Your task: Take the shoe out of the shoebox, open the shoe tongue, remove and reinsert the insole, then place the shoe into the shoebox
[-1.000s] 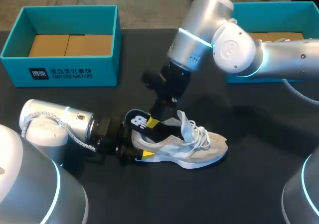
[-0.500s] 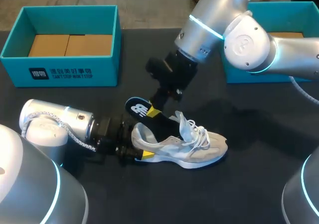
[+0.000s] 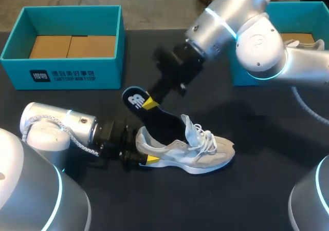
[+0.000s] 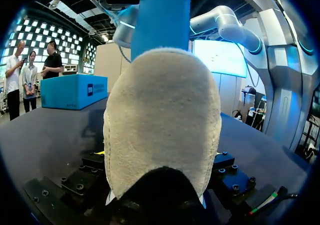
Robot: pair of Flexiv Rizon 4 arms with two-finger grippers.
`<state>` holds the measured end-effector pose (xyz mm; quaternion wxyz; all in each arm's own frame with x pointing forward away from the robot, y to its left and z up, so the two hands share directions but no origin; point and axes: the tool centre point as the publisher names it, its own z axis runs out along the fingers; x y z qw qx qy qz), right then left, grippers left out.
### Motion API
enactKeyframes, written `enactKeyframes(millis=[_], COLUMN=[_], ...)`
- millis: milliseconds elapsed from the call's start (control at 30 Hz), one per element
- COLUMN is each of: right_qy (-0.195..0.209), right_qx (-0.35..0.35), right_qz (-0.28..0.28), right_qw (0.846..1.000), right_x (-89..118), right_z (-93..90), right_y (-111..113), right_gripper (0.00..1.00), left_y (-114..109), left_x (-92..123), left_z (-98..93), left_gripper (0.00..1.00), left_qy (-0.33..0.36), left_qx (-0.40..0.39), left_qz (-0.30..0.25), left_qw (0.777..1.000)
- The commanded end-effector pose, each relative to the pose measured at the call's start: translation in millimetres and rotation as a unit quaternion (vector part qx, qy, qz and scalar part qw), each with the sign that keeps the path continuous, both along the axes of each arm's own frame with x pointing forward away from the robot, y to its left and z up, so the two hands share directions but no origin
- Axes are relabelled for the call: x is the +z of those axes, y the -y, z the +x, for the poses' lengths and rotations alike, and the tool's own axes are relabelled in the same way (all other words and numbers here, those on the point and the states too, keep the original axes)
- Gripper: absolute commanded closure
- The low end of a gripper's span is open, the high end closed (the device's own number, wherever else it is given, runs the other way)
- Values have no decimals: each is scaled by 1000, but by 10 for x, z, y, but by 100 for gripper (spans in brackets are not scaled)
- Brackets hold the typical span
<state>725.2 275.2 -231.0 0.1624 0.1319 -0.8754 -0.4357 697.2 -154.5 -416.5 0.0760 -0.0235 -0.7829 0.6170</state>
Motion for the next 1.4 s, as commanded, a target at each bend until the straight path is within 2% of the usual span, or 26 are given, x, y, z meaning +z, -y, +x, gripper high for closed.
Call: enactKeyframes(millis=[33,233,467,1000,1033,1067,1267,1400], right_qy=[-13,-27,-62,-62,-63,-62,-34,-35], right_qx=[3,-8,-40,-40,-49,-60,-105,-125], right_qz=[79,133,193,193,215,233,239,237], right_qw=[997,991,978,978,973,969,965,963], right_x=[97,379,813,813,830,881,1429,1681], right_z=[-15,32,126,126,136,146,107,56], right_y=[112,191,411,411,368,346,373,391], right_gripper=[100,100,100,100,100,100,100,100], left_y=[-6,-6,-6,-6,-6,-6,-6,-6], left_x=[-27,-27,-27,-27,-27,-27,-27,-27], left_z=[-11,-11,-11,-11,-11,-11,-11,-11], left_gripper=[100,100,100,100,100,100,100,100], left_qy=[0,0,0,0,0,0,0,0], left_qx=[1,1,1,1,1,1,1,1], left_qz=[0,0,0,0,0,0,0,0], left_qw=[1000,1000,1000,1000,1000,1000,1000,1000])
